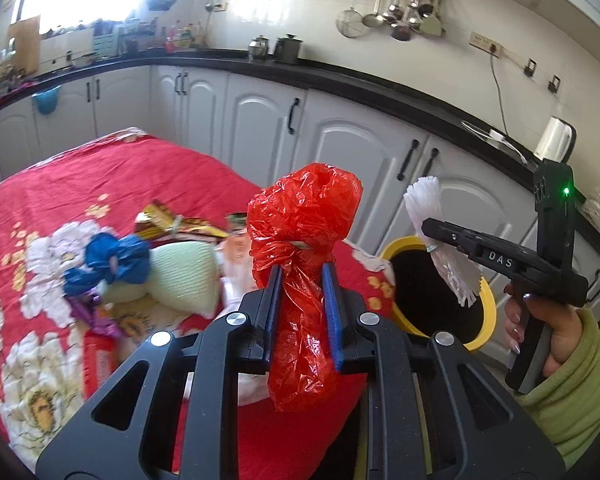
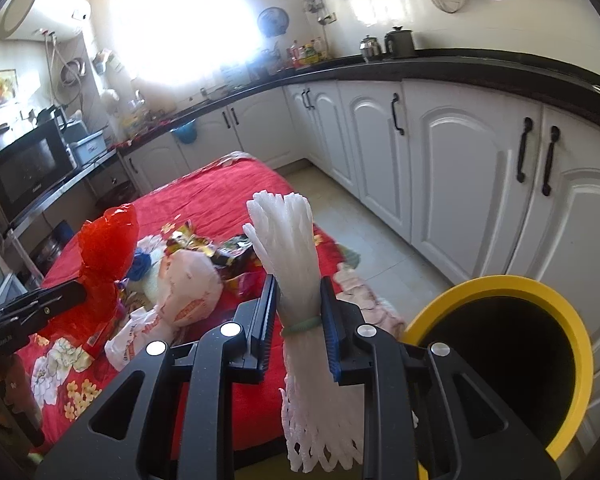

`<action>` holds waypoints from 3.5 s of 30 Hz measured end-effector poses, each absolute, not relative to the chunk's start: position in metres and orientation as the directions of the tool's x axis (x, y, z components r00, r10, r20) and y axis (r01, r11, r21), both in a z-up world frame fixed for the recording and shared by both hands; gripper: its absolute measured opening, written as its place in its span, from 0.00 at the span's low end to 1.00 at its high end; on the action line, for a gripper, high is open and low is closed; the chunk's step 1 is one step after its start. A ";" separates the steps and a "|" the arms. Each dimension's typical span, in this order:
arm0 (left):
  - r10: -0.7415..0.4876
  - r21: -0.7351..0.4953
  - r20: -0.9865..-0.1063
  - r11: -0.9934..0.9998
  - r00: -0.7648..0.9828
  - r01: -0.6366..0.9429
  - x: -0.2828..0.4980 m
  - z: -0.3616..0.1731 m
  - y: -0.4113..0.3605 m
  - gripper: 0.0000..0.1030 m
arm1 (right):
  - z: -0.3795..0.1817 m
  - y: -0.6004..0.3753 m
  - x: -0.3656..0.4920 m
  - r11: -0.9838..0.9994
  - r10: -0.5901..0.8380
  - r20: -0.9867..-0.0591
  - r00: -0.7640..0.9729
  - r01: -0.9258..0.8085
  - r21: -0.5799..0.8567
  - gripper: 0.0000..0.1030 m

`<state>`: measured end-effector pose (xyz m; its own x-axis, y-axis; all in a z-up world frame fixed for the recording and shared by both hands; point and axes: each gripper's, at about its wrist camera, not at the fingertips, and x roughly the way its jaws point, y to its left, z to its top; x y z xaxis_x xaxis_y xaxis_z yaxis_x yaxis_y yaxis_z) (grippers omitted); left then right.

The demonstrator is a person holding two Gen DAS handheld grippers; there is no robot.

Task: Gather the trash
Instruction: 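Carry the red bag and white foam net over the yellow bin with both tools, then open both tools to drop the red bag and foam net into the bin, then move both tools back over the table toward the remaining trash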

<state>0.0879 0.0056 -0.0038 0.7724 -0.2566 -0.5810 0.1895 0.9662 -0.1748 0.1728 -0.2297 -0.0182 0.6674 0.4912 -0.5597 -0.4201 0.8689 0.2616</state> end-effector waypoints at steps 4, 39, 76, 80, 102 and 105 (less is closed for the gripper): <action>-0.284 -0.166 -0.582 0.959 0.762 0.230 0.097 -0.003 -0.018 0.14 | -0.020 -0.248 0.174 0.881 0.472 -0.555 0.685 -0.387 0.271 0.20; -0.427 -0.191 -0.706 0.883 0.564 0.429 0.187 -0.071 -0.194 0.14 | -0.057 -0.380 0.169 0.949 0.265 -0.590 0.763 -0.098 0.300 0.20; -0.226 -0.096 -0.561 0.973 0.796 0.209 0.132 -0.011 -0.083 0.90 | -0.026 -0.352 0.153 0.945 0.283 -0.511 0.812 -0.144 0.295 0.73; -0.206 -0.104 -0.537 0.978 0.818 0.179 0.123 -0.003 -0.065 0.90 | -0.013 -0.328 0.146 0.939 0.321 -0.485 0.814 -0.206 0.276 0.76; -0.074 -0.088 -0.517 0.996 0.853 0.034 0.098 0.007 0.012 0.90 | 0.002 -0.225 0.122 0.879 0.465 -0.489 0.738 -0.451 0.154 0.78; -0.067 -0.095 -0.525 0.995 0.849 0.020 0.097 0.005 0.020 0.90 | -0.001 -0.213 0.120 0.868 0.476 -0.502 0.722 -0.476 0.140 0.78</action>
<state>0.0967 0.0200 0.0046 0.8486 -0.0668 -0.5248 0.0197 0.9953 -0.0947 0.1202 -0.2134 -0.0011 0.7218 0.4764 -0.5020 -0.4757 0.8684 0.1400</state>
